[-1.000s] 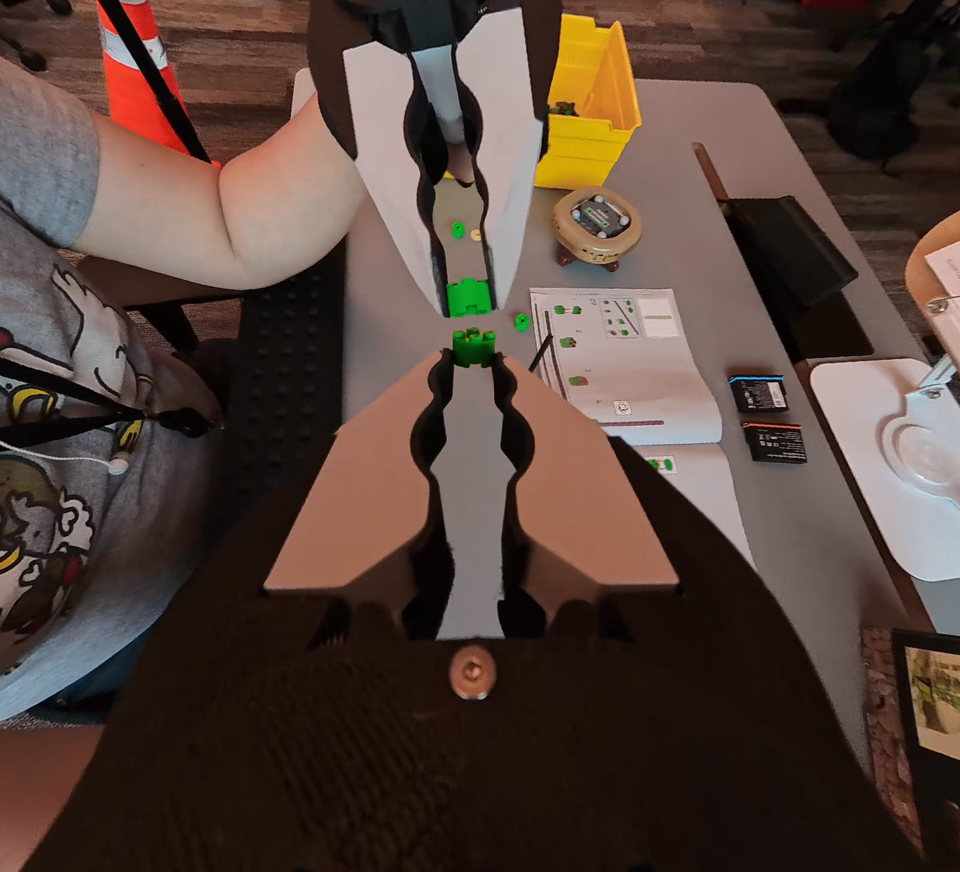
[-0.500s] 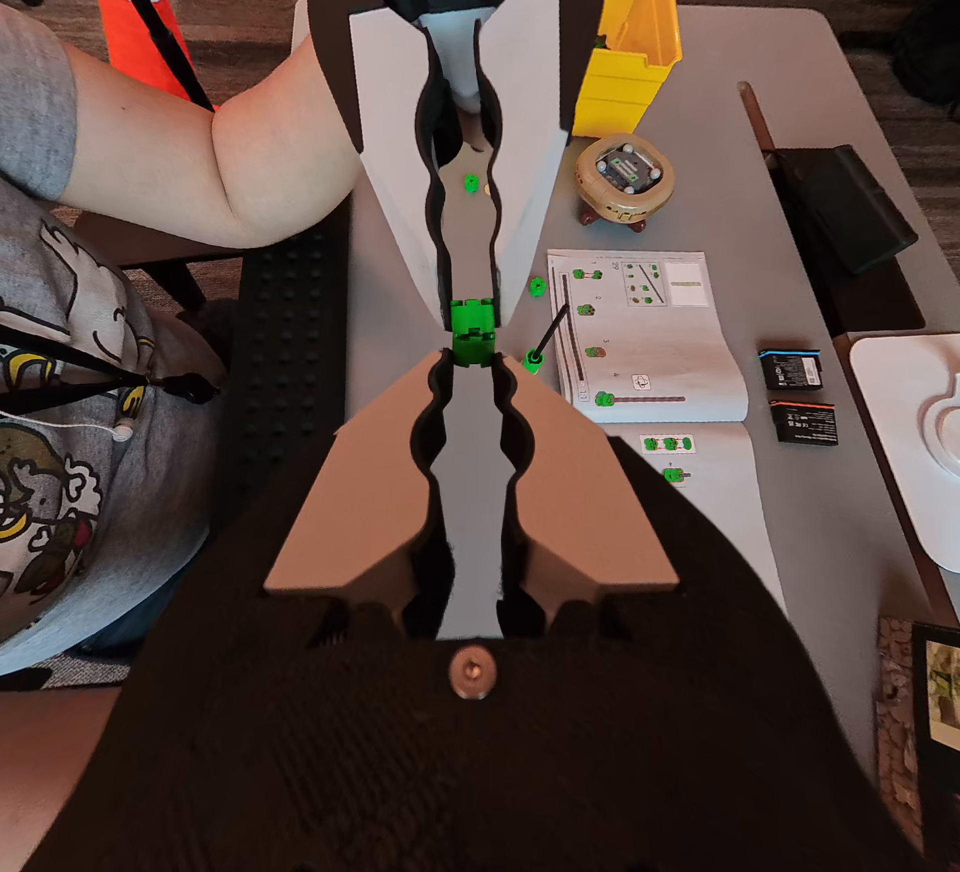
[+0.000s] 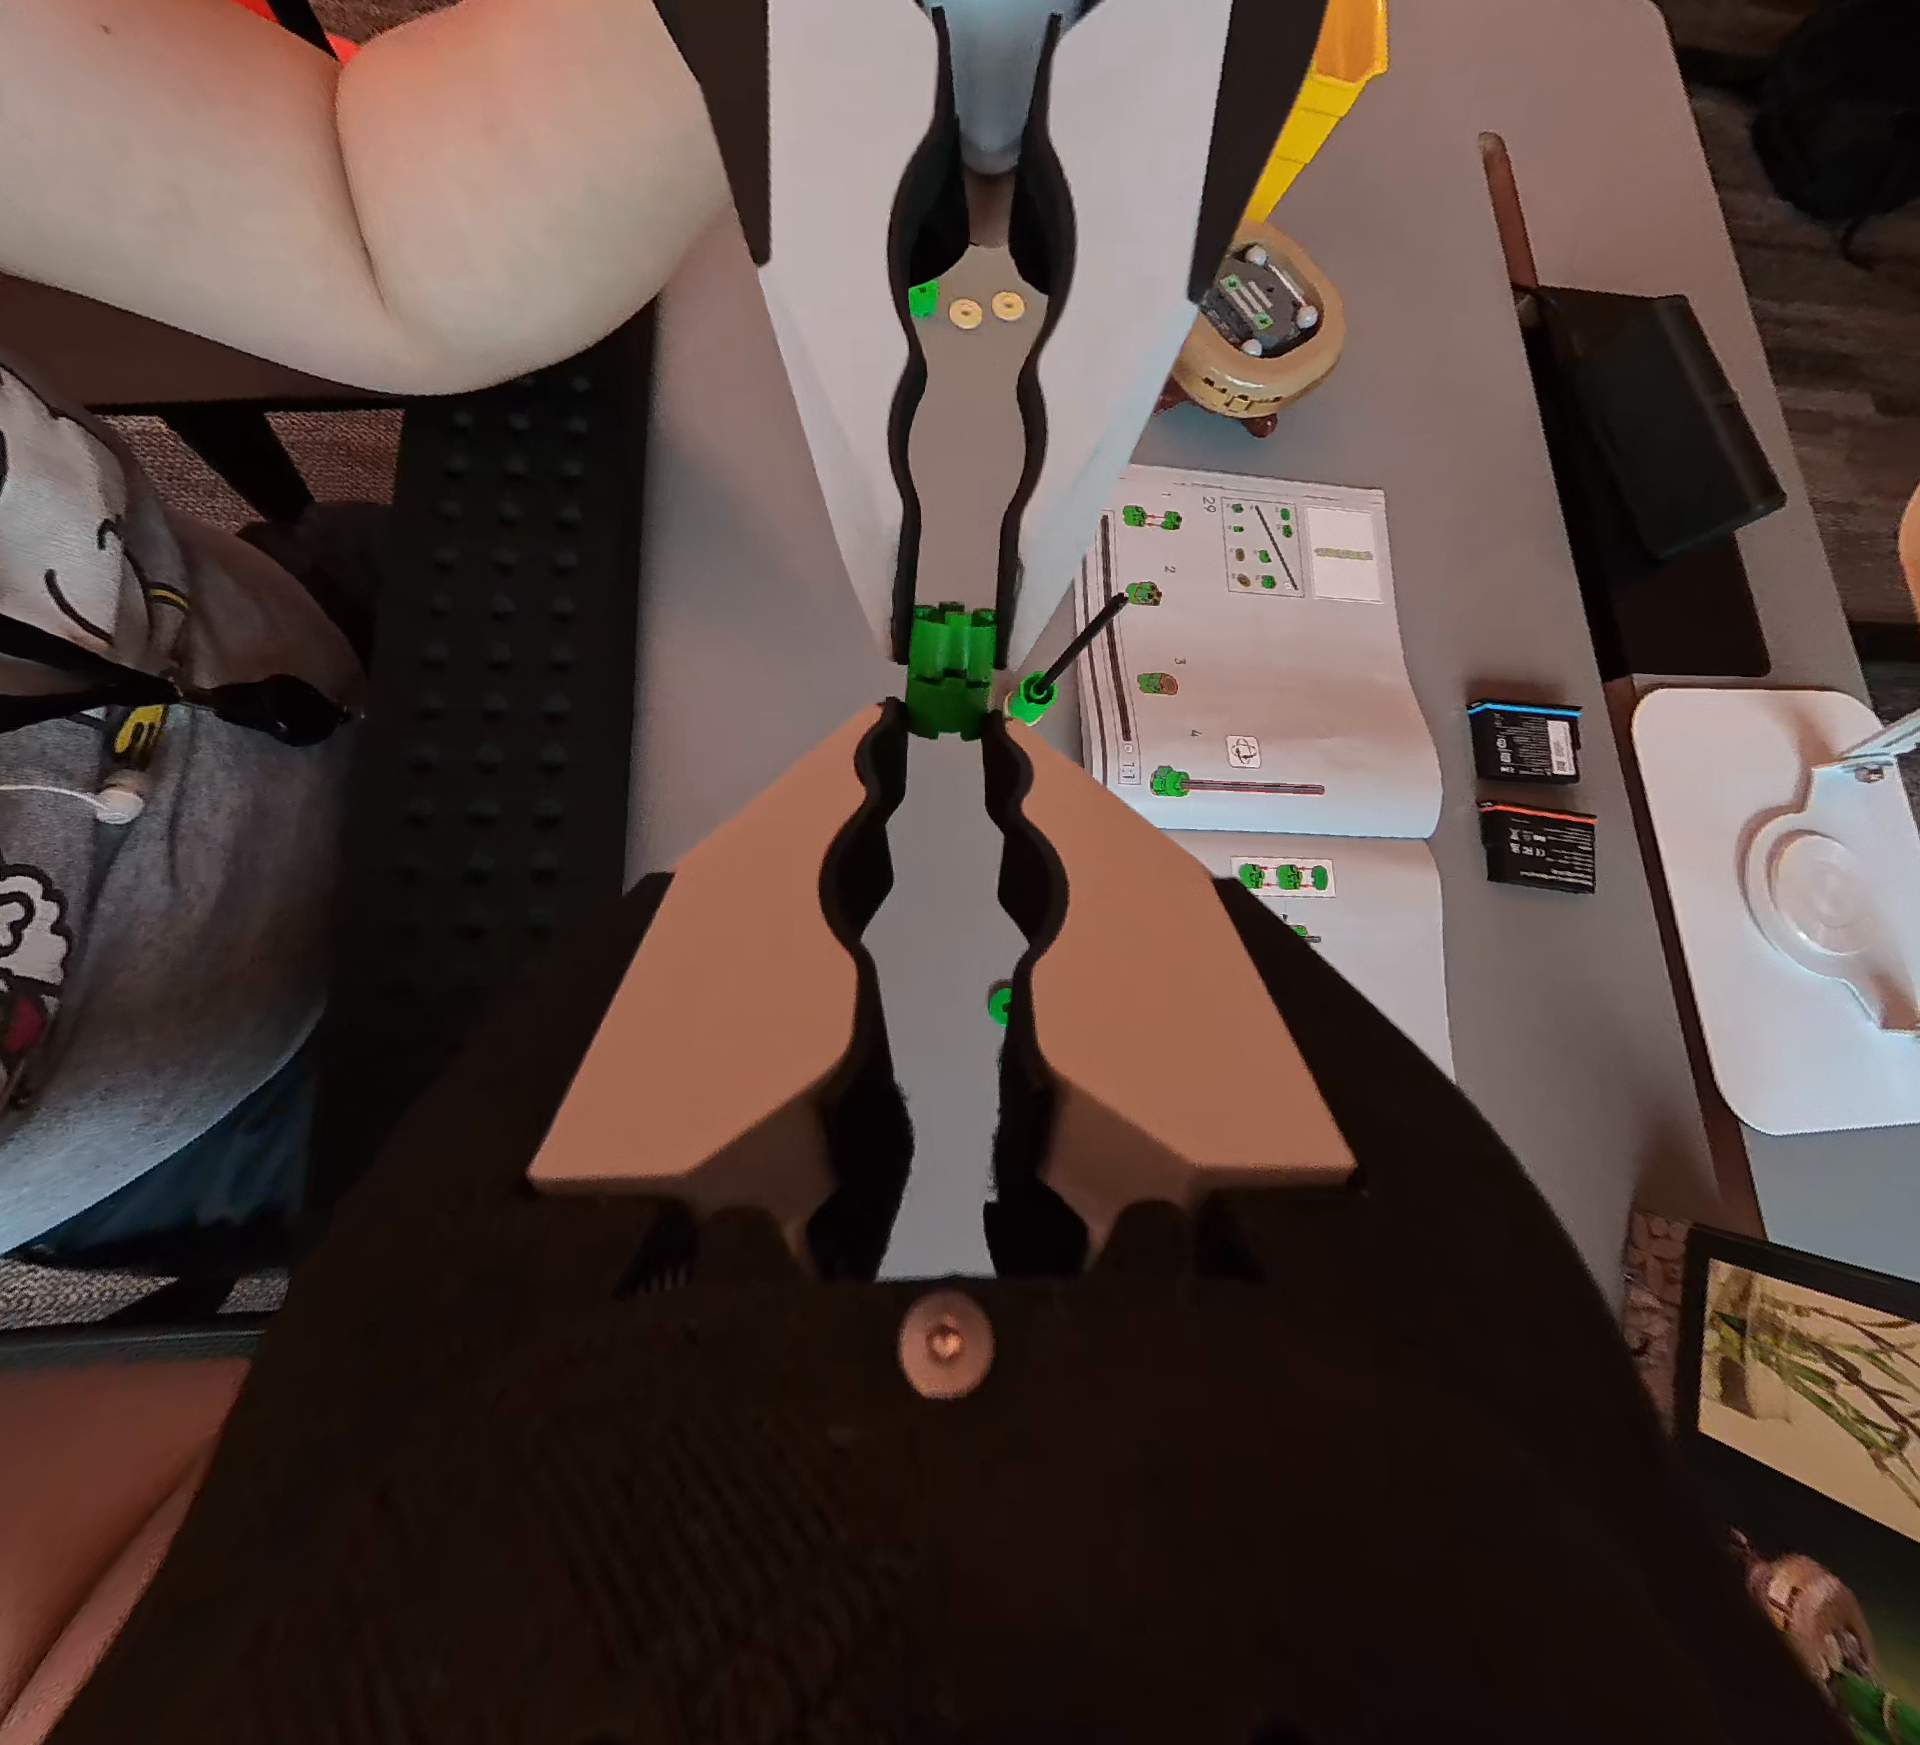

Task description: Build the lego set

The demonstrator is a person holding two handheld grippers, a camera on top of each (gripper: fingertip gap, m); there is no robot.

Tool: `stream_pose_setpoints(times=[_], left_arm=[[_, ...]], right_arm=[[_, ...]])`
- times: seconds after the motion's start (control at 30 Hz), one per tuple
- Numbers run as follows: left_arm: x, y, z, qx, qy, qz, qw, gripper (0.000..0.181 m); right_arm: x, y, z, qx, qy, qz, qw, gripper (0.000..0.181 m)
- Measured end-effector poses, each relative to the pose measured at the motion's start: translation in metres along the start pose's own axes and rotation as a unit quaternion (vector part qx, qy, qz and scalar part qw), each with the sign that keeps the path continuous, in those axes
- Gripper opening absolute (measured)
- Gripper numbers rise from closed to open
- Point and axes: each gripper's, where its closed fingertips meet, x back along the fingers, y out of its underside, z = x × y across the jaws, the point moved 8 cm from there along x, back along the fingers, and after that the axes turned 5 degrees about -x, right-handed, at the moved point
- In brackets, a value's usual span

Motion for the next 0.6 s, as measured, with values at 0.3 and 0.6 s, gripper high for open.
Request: stream_pose_setpoints(times=[0.3,0.6], left_arm=[[0.0021,0.0034,-0.0053,0.011,0.013,0.034,0.999,0.014],[0.0043,0.0015,-0.0063,0.010,0.006,0.042,0.999,0.013]], right_arm=[[0.0019,0.0002,0.0048,0.007,-0.016,0.028,0.999,0.012],[0.0039,-0.0014,0.0044,0.023,0.001,0.036,0.999,0.012]])
